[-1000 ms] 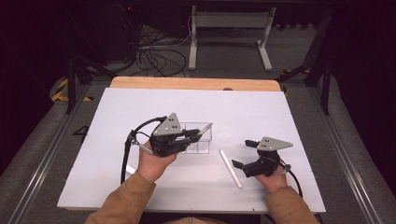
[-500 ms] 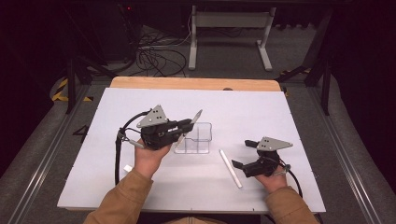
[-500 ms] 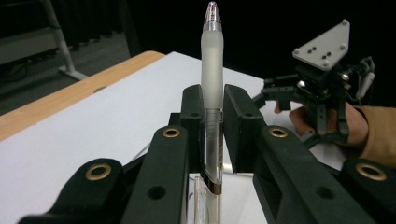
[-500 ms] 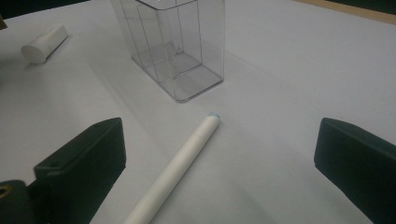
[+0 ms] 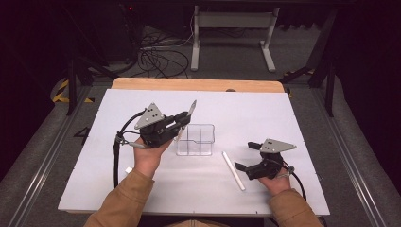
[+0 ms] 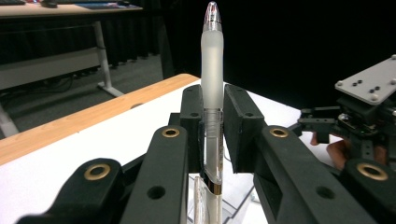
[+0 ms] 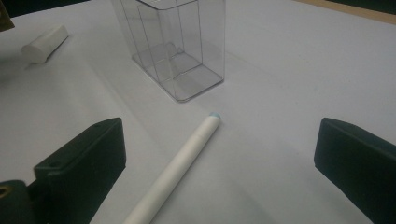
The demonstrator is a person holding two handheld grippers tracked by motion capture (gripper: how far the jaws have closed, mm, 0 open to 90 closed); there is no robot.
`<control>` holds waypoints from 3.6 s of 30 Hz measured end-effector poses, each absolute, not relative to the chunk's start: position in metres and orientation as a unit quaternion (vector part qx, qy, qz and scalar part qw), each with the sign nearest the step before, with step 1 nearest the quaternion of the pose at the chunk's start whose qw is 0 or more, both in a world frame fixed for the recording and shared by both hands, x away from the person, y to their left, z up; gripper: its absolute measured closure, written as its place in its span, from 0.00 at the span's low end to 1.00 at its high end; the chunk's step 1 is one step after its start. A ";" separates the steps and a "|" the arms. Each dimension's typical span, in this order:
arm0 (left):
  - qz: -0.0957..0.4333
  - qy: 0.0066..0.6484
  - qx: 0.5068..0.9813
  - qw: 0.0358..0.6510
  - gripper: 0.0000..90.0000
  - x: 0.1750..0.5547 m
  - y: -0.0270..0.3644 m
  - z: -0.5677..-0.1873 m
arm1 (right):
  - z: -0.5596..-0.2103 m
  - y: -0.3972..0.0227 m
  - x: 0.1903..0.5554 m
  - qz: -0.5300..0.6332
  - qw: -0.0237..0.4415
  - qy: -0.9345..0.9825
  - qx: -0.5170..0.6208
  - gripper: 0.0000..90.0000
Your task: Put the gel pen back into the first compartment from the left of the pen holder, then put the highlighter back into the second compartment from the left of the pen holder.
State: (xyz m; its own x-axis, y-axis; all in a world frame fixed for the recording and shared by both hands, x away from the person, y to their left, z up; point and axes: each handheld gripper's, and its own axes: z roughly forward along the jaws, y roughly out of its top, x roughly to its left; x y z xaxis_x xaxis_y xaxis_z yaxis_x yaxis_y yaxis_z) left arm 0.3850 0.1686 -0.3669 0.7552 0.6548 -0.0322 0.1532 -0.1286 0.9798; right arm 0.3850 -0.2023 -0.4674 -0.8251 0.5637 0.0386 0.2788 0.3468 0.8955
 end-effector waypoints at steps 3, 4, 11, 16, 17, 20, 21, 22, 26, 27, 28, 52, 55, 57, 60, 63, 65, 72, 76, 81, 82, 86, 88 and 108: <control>0.233 0.274 0.719 0.595 0.88 0.385 0.168 -0.369 | -0.467 -0.202 0.385 0.508 0.140 0.809 0.260 0.03; 0.236 0.273 0.718 0.595 0.88 0.386 0.168 -0.370 | -0.467 -0.202 0.385 0.509 0.140 0.809 0.260 0.03; 0.241 0.277 0.715 0.595 0.87 0.391 0.169 -0.376 | -0.467 -0.202 0.385 0.509 0.140 0.809 0.260 0.03; 0.242 0.275 0.714 0.597 0.87 0.395 0.171 -0.380 | -0.467 -0.202 0.385 0.509 0.139 0.809 0.259 0.03; 0.241 0.274 0.715 0.596 0.87 0.395 0.171 -0.380 | -0.467 -0.202 0.385 0.509 0.139 0.809 0.259 0.03; 0.245 0.273 0.718 0.592 0.87 0.397 0.170 -0.383 | -0.467 -0.202 0.385 0.509 0.139 0.809 0.259 0.03; 0.247 0.271 0.718 0.592 0.87 0.398 0.170 -0.384 | -0.467 -0.202 0.385 0.509 0.139 0.809 0.259 0.03; 0.247 0.271 0.719 0.590 0.87 0.398 0.170 -0.385 | -0.467 -0.202 0.385 0.509 0.139 0.809 0.259 0.03; 0.242 0.272 0.722 0.589 0.87 0.400 0.170 -0.387 | -0.467 -0.202 0.385 0.509 0.139 0.809 0.259 0.03; 0.237 0.273 0.722 0.589 0.87 0.401 0.170 -0.387 | -0.467 -0.202 0.385 0.509 0.139 0.809 0.259 0.03; 0.227 0.273 0.721 0.595 0.81 0.402 0.170 -0.388 | -0.467 -0.202 0.385 0.509 0.139 0.809 0.259 0.03; 0.188 0.249 0.738 0.598 0.12 0.376 0.189 -0.363 | -0.456 -0.205 0.373 0.541 0.152 0.787 0.253 0.02; 0.190 0.249 0.741 0.594 0.09 0.372 0.189 -0.362 | -0.452 -0.205 0.371 0.549 0.154 0.783 0.251 0.01; 0.195 0.248 0.743 0.590 0.07 0.369 0.190 -0.361 | -0.450 -0.205 0.369 0.548 0.160 0.781 0.254 0.01; 0.202 0.253 0.743 0.586 0.05 0.366 0.194 -0.360 | -0.448 -0.205 0.368 0.551 0.160 0.777 0.260 0.01; 0.199 0.261 0.742 0.585 0.04 0.363 0.198 -0.359 | -0.445 -0.204 0.366 0.552 0.173 0.774 0.257 0.01; 0.195 0.263 0.741 0.586 0.04 0.360 0.201 -0.358 | -0.444 -0.203 0.365 0.549 0.183 0.773 0.260 0.01; 0.195 0.256 0.743 0.587 0.03 0.348 0.210 -0.354 | -0.435 -0.203 0.361 0.549 0.193 0.766 0.272 0.01; 0.200 0.256 0.748 0.579 0.02 0.341 0.216 -0.354 | -0.431 -0.204 0.359 0.548 0.189 0.766 0.279 0.01; 0.199 0.263 0.745 0.580 0.02 0.335 0.229 -0.356 | -0.431 -0.202 0.358 0.555 0.174 0.763 0.282 0.00; 0.199 0.266 0.747 0.576 0.02 0.335 0.231 -0.357 | -0.431 -0.203 0.358 0.560 0.169 0.759 0.286 0.00; 0.202 0.276 0.746 0.571 0.02 0.330 0.241 -0.360 | -0.428 -0.200 0.357 0.555 0.180 0.759 0.291 0.00; 0.203 0.280 0.744 0.571 0.02 0.328 0.246 -0.361 | -0.428 -0.199 0.357 0.557 0.178 0.756 0.294 0.00; 0.215 0.288 0.748 0.558 0.02 0.316 0.264 -0.368 | -0.425 -0.191 0.355 0.524 0.202 0.765 0.317 0.06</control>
State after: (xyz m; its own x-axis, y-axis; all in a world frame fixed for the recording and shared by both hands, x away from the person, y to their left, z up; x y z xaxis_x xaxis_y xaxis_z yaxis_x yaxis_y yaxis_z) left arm 0.3161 0.2643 -0.3684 0.7424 0.6700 0.0001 0.1912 -0.2120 0.9584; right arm 0.3548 -0.1907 -0.4245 -0.7180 0.6956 0.0229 0.2726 0.2508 0.9288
